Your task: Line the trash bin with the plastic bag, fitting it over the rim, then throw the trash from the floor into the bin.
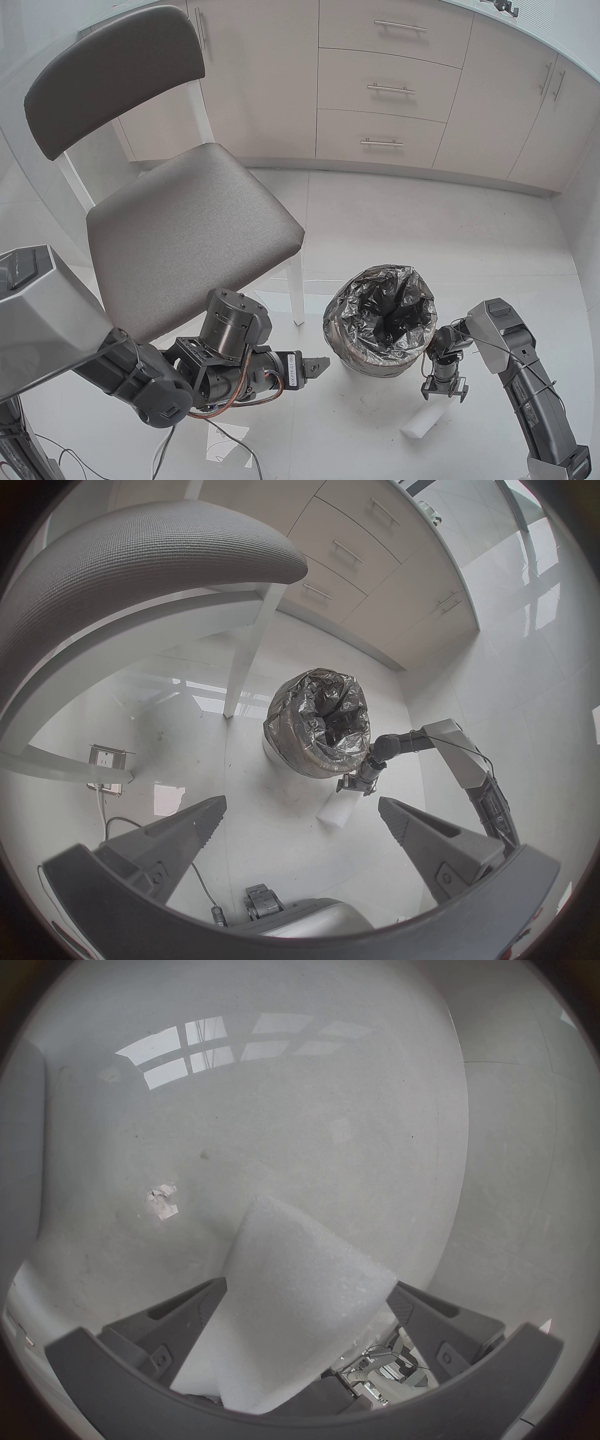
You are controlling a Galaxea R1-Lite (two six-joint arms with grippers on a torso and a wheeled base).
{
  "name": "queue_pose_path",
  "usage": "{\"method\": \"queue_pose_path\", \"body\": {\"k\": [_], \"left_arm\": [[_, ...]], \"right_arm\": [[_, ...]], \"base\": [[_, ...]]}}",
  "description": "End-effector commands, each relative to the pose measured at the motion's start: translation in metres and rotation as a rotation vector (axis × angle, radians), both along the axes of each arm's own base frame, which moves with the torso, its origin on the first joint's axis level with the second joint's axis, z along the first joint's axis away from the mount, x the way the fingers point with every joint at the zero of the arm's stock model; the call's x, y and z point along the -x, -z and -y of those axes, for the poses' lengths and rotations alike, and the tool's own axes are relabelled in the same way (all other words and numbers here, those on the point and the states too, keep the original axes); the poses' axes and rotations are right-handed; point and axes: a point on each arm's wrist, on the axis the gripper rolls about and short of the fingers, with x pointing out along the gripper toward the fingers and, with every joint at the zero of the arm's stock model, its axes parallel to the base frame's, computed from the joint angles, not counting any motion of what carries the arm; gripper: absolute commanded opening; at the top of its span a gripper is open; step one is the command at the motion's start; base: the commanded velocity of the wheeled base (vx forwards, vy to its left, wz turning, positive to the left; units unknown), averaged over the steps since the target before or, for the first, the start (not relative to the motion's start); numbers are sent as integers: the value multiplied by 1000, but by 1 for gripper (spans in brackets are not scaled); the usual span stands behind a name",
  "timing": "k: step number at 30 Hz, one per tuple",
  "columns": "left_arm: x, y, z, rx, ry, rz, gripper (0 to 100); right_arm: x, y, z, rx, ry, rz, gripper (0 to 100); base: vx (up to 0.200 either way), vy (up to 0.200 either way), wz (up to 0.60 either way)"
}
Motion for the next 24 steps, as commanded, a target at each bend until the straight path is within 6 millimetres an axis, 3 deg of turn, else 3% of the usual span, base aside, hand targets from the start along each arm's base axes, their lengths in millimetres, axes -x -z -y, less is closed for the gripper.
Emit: {"method": "queue_pose_path", "body": {"k": [1, 16, 20, 24], "left_arm": [[0, 1, 0, -2, 1, -2, 100], [0, 3, 1, -6, 1, -7, 100], [0, 3, 1, -6, 0, -5, 100], [0, 2, 1, -4, 0, -3, 100]], "right_arm": [[0, 1, 0, 0, 0, -1, 0], [0, 0, -2, 1, -3, -1, 0], [-3, -9, -2, 1, -3, 9, 0], [-11, -47, -1, -4, 1, 21, 0]], "base": [[0, 0, 0], [0, 0, 0], [0, 0, 0], [0, 0, 0]]}}
